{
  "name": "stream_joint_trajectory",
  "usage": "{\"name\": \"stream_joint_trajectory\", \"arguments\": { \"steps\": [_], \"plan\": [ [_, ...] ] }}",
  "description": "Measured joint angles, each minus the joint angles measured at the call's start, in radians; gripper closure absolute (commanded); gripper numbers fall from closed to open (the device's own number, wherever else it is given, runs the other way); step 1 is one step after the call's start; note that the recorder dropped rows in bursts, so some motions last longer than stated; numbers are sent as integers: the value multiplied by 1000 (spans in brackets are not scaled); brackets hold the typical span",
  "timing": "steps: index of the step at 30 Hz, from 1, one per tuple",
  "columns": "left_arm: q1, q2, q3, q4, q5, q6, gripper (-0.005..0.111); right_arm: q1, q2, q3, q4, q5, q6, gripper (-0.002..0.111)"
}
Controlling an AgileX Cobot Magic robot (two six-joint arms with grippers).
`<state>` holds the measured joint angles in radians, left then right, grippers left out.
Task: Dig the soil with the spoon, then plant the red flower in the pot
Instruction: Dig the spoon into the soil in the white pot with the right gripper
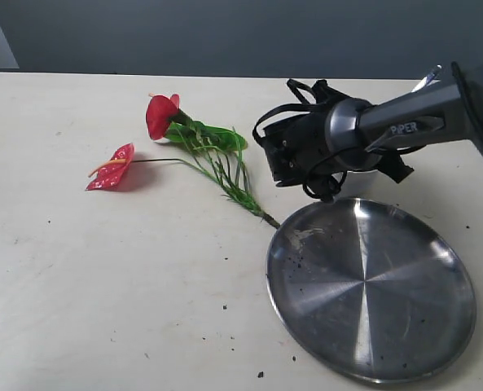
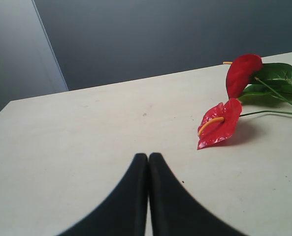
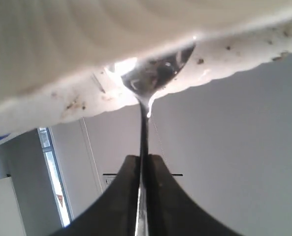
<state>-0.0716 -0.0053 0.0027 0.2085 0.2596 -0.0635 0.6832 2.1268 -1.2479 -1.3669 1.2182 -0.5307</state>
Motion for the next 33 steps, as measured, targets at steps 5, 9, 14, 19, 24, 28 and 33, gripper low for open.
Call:
{"name": "stream_joint_trajectory", "arguments": {
  "steps": [5,9,14,19,24,28,33],
  "plan": [
    [0,0,0,0,0,0,105,-22,-48,2,1,-7,0,109],
    [0,0,0,0,0,0,105,-29,-65,2,5,-7,0,109],
    [0,0,0,0,0,0,105,-29,-65,2,55,-14,-10,109],
    [0,0,0,0,0,0,105,-29,-42,2,72,-23,-18,109],
    [0,0,0,0,0,0,105,-29,5,2,62,-17,-18,109],
    [0,0,0,0,0,0,105,-27,18,2,39,-12,-4,109],
    [0,0,0,0,0,0,105,-27,18,2,17,-11,37,109]
  ]
}}
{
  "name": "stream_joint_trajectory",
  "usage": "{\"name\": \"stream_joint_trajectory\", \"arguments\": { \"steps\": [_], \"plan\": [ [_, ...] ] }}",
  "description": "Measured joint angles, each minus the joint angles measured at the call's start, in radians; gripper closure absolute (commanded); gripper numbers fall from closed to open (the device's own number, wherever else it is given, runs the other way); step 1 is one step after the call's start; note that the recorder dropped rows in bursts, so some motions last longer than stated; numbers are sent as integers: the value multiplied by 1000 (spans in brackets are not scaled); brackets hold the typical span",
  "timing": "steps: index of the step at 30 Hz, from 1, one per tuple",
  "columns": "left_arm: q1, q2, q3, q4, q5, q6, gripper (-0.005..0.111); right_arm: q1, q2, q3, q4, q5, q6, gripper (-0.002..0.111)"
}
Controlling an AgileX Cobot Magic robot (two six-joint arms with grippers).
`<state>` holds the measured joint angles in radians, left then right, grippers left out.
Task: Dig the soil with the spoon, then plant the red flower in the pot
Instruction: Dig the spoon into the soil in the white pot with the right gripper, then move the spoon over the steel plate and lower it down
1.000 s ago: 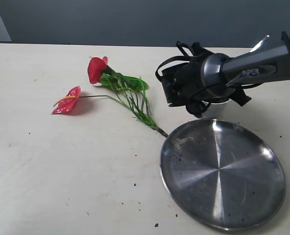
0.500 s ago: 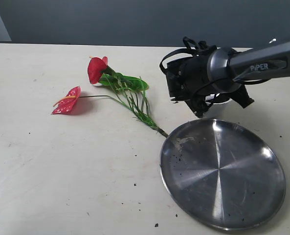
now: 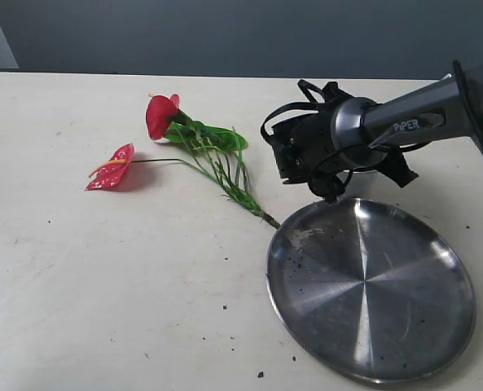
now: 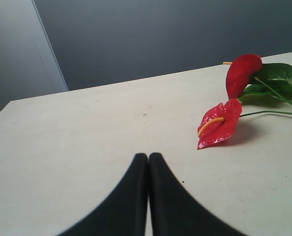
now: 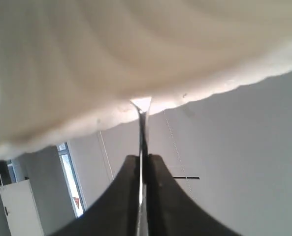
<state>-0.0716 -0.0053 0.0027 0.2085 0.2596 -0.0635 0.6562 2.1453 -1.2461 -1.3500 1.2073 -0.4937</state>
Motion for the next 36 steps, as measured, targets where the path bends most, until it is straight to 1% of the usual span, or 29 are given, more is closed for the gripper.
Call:
{"name": "stream_joint_trajectory", "arguments": {
  "steps": [10,14,18,21,24,30,33,36],
  "plan": [
    [0,0,0,0,0,0,105,-23,-97,2,-14,-14,86,109],
    [0,0,0,0,0,0,105,-32,-150,2,39,-14,163,109],
    [0,0,0,0,0,0,105,-34,-220,2,194,-28,309,109],
    [0,0,0,0,0,0,105,-34,-277,2,376,-58,412,109],
    [0,0,0,0,0,0,105,-34,-333,2,588,-111,461,109],
    [0,0,0,0,0,0,105,-34,-397,2,977,-188,486,109],
    [0,0,0,0,0,0,105,-34,-397,2,1095,-190,476,109],
    [0,0,0,0,0,0,105,-34,-397,2,1165,-186,442,109]
  ]
}}
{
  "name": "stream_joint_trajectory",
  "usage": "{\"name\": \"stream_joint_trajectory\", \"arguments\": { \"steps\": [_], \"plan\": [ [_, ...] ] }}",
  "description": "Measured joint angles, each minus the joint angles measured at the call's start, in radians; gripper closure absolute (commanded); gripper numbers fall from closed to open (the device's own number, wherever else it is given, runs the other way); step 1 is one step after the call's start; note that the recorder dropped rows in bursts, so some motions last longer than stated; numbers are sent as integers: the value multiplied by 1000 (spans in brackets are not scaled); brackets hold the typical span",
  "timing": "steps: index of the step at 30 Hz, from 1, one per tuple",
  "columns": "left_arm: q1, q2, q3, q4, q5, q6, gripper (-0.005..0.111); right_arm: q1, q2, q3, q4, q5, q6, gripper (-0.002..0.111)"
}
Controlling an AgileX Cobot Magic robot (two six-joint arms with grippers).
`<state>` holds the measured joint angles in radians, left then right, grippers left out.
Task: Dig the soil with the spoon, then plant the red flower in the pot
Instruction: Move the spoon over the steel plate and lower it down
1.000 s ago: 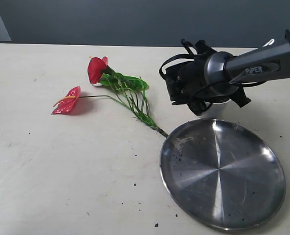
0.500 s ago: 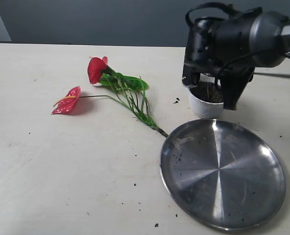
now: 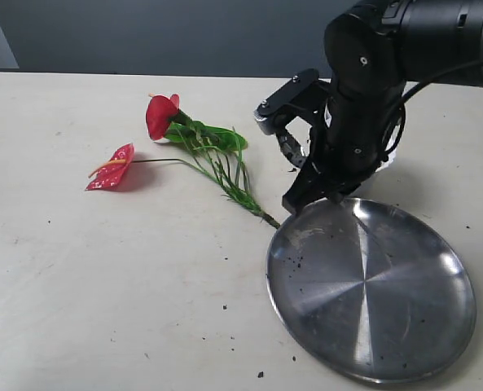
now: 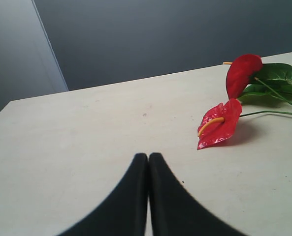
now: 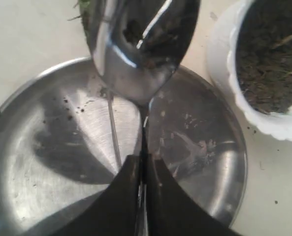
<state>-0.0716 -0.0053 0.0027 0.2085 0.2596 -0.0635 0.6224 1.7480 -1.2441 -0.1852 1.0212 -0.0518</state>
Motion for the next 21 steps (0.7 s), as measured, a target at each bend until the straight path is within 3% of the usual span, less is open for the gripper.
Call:
{"name": "stream_joint_trajectory", "arguments": {
  "steps": [7,15,21],
  "plan": [
    [0,0,0,0,0,0,105,0,0,87,45,-7,-19,109],
    [0,0,0,0,0,0,105,0,0,318,87,-252,17,109],
    [0,0,0,0,0,0,105,0,-2,386,97,-306,25,109]
  ]
}}
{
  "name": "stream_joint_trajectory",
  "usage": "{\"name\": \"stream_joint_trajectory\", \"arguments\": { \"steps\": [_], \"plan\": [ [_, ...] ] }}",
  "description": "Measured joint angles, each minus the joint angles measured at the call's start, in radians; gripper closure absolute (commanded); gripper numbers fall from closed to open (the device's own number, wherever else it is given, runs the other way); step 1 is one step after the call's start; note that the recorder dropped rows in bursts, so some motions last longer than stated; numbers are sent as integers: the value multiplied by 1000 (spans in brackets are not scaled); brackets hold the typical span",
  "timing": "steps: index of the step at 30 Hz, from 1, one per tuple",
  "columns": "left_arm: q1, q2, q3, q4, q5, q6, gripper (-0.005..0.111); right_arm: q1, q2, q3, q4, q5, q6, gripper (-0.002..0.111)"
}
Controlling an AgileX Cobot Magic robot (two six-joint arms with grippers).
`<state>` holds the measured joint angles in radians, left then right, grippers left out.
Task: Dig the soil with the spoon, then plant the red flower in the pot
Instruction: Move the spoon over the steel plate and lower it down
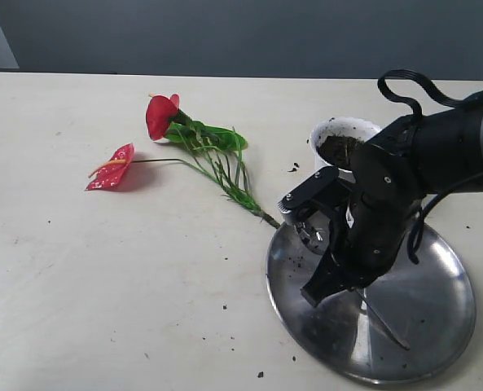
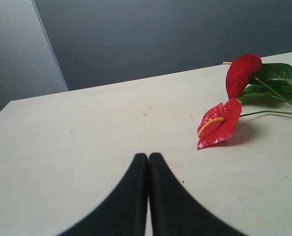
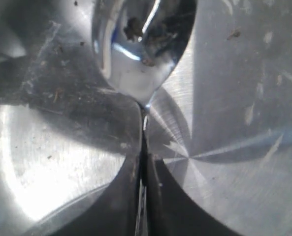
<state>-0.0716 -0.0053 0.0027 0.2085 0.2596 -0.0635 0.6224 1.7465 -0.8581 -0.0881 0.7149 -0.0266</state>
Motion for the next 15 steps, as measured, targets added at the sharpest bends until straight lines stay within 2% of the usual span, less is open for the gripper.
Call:
{"name": "stream_joint_trajectory", "arguments": {
  "steps": [15],
  "plan": [
    [0,0,0,0,0,0,105,0,0,0,12,4,27,109]
  ]
}}
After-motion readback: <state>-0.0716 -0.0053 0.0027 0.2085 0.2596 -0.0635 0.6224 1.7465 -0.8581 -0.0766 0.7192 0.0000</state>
